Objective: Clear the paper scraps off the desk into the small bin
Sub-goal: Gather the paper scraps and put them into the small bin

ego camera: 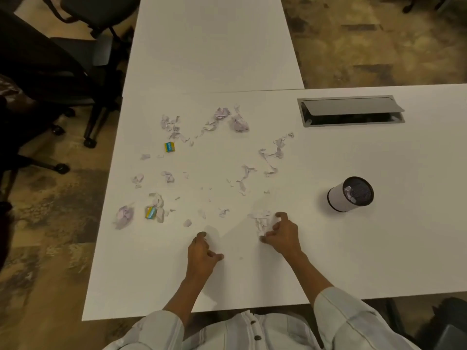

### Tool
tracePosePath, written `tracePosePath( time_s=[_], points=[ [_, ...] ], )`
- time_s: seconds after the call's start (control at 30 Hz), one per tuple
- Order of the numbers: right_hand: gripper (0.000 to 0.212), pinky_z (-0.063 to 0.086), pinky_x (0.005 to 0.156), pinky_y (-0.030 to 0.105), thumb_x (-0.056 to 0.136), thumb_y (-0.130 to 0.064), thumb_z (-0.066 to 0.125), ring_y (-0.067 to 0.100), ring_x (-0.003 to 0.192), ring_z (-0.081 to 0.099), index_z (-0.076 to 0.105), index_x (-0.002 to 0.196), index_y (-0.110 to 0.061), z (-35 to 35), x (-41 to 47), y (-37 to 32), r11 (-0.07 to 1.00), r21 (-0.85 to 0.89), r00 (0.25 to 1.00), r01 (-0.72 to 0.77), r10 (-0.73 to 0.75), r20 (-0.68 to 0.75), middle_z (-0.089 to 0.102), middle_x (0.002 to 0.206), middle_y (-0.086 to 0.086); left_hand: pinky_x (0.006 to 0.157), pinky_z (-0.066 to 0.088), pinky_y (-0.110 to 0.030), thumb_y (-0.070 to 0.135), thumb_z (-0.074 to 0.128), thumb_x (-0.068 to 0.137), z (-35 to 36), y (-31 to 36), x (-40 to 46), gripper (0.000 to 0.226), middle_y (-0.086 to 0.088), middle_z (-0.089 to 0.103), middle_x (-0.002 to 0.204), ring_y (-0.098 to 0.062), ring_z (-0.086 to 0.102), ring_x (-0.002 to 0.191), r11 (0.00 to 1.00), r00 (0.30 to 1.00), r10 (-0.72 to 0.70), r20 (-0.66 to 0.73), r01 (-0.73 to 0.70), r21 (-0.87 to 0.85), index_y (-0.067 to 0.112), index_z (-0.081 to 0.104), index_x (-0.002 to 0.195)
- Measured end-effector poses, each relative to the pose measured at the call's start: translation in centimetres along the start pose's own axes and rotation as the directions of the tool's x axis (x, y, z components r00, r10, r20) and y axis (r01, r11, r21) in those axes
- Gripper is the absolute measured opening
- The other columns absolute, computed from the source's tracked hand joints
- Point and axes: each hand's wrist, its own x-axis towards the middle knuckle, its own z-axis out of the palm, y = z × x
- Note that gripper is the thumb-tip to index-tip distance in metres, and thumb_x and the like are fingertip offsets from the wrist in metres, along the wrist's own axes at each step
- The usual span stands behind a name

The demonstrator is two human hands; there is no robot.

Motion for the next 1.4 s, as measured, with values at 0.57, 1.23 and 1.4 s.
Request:
tracePosePath(
  time_s=[0.57,1.23,1.4],
  points=[
    [0.077,0.012,0.121,0.052,0.096,-0.027,0.051,0.029,0.15,-0.007,0.001,0.155,-0.023,3.3,1.6,-1.5,0.602,-0.557,0.818,0.572,-0.47,0.332,-0.008,0.163,0.013,0.116,0.007,-0.064,0.018,0.067,0.074,-2.0,1.4,2.9,0.117,-0.014,-0.036,0.15,-0.048,-0.026,0.139,0.643,0.929,0.305,0.211,-0.364,0.674,0.039,-0.025,0.142],
    [0.033,0.05,0.091,0.03,0.093,0.002,0.051,0.025,0.111,0.061,0.071,0.115,-0.011,4.5,-0.9,-0.2,0.656,-0.491,0.807,0.573,-0.557,0.198,0.069,0.121,0.005,0.03,0.041,-0.015,0.006,0.097,0.023,-0.8,2.3,1.2,0.041,0.0,0.061,0.06,-0.011,0.061,0.052,0.459,0.824,0.51,0.246,-0.503,0.732,0.011,0.066,0.049],
    [0.015,0.05,0.083,0.007,0.084,0.002,0.069,0.015,0.089,0.072,0.079,0.092,-0.006,1.8,-1.8,-0.9,0.938,-0.021,0.926,0.346,-0.345,-0.156,0.077,0.094,0.007,0.064,0.056,-0.027,-0.004,0.071,0.075,-1.0,2.3,1.8,0.007,-0.01,0.066,0.082,-0.023,0.068,0.079,0.681,0.898,0.393,0.199,-0.429,0.593,0.003,0.07,0.076]
  ],
)
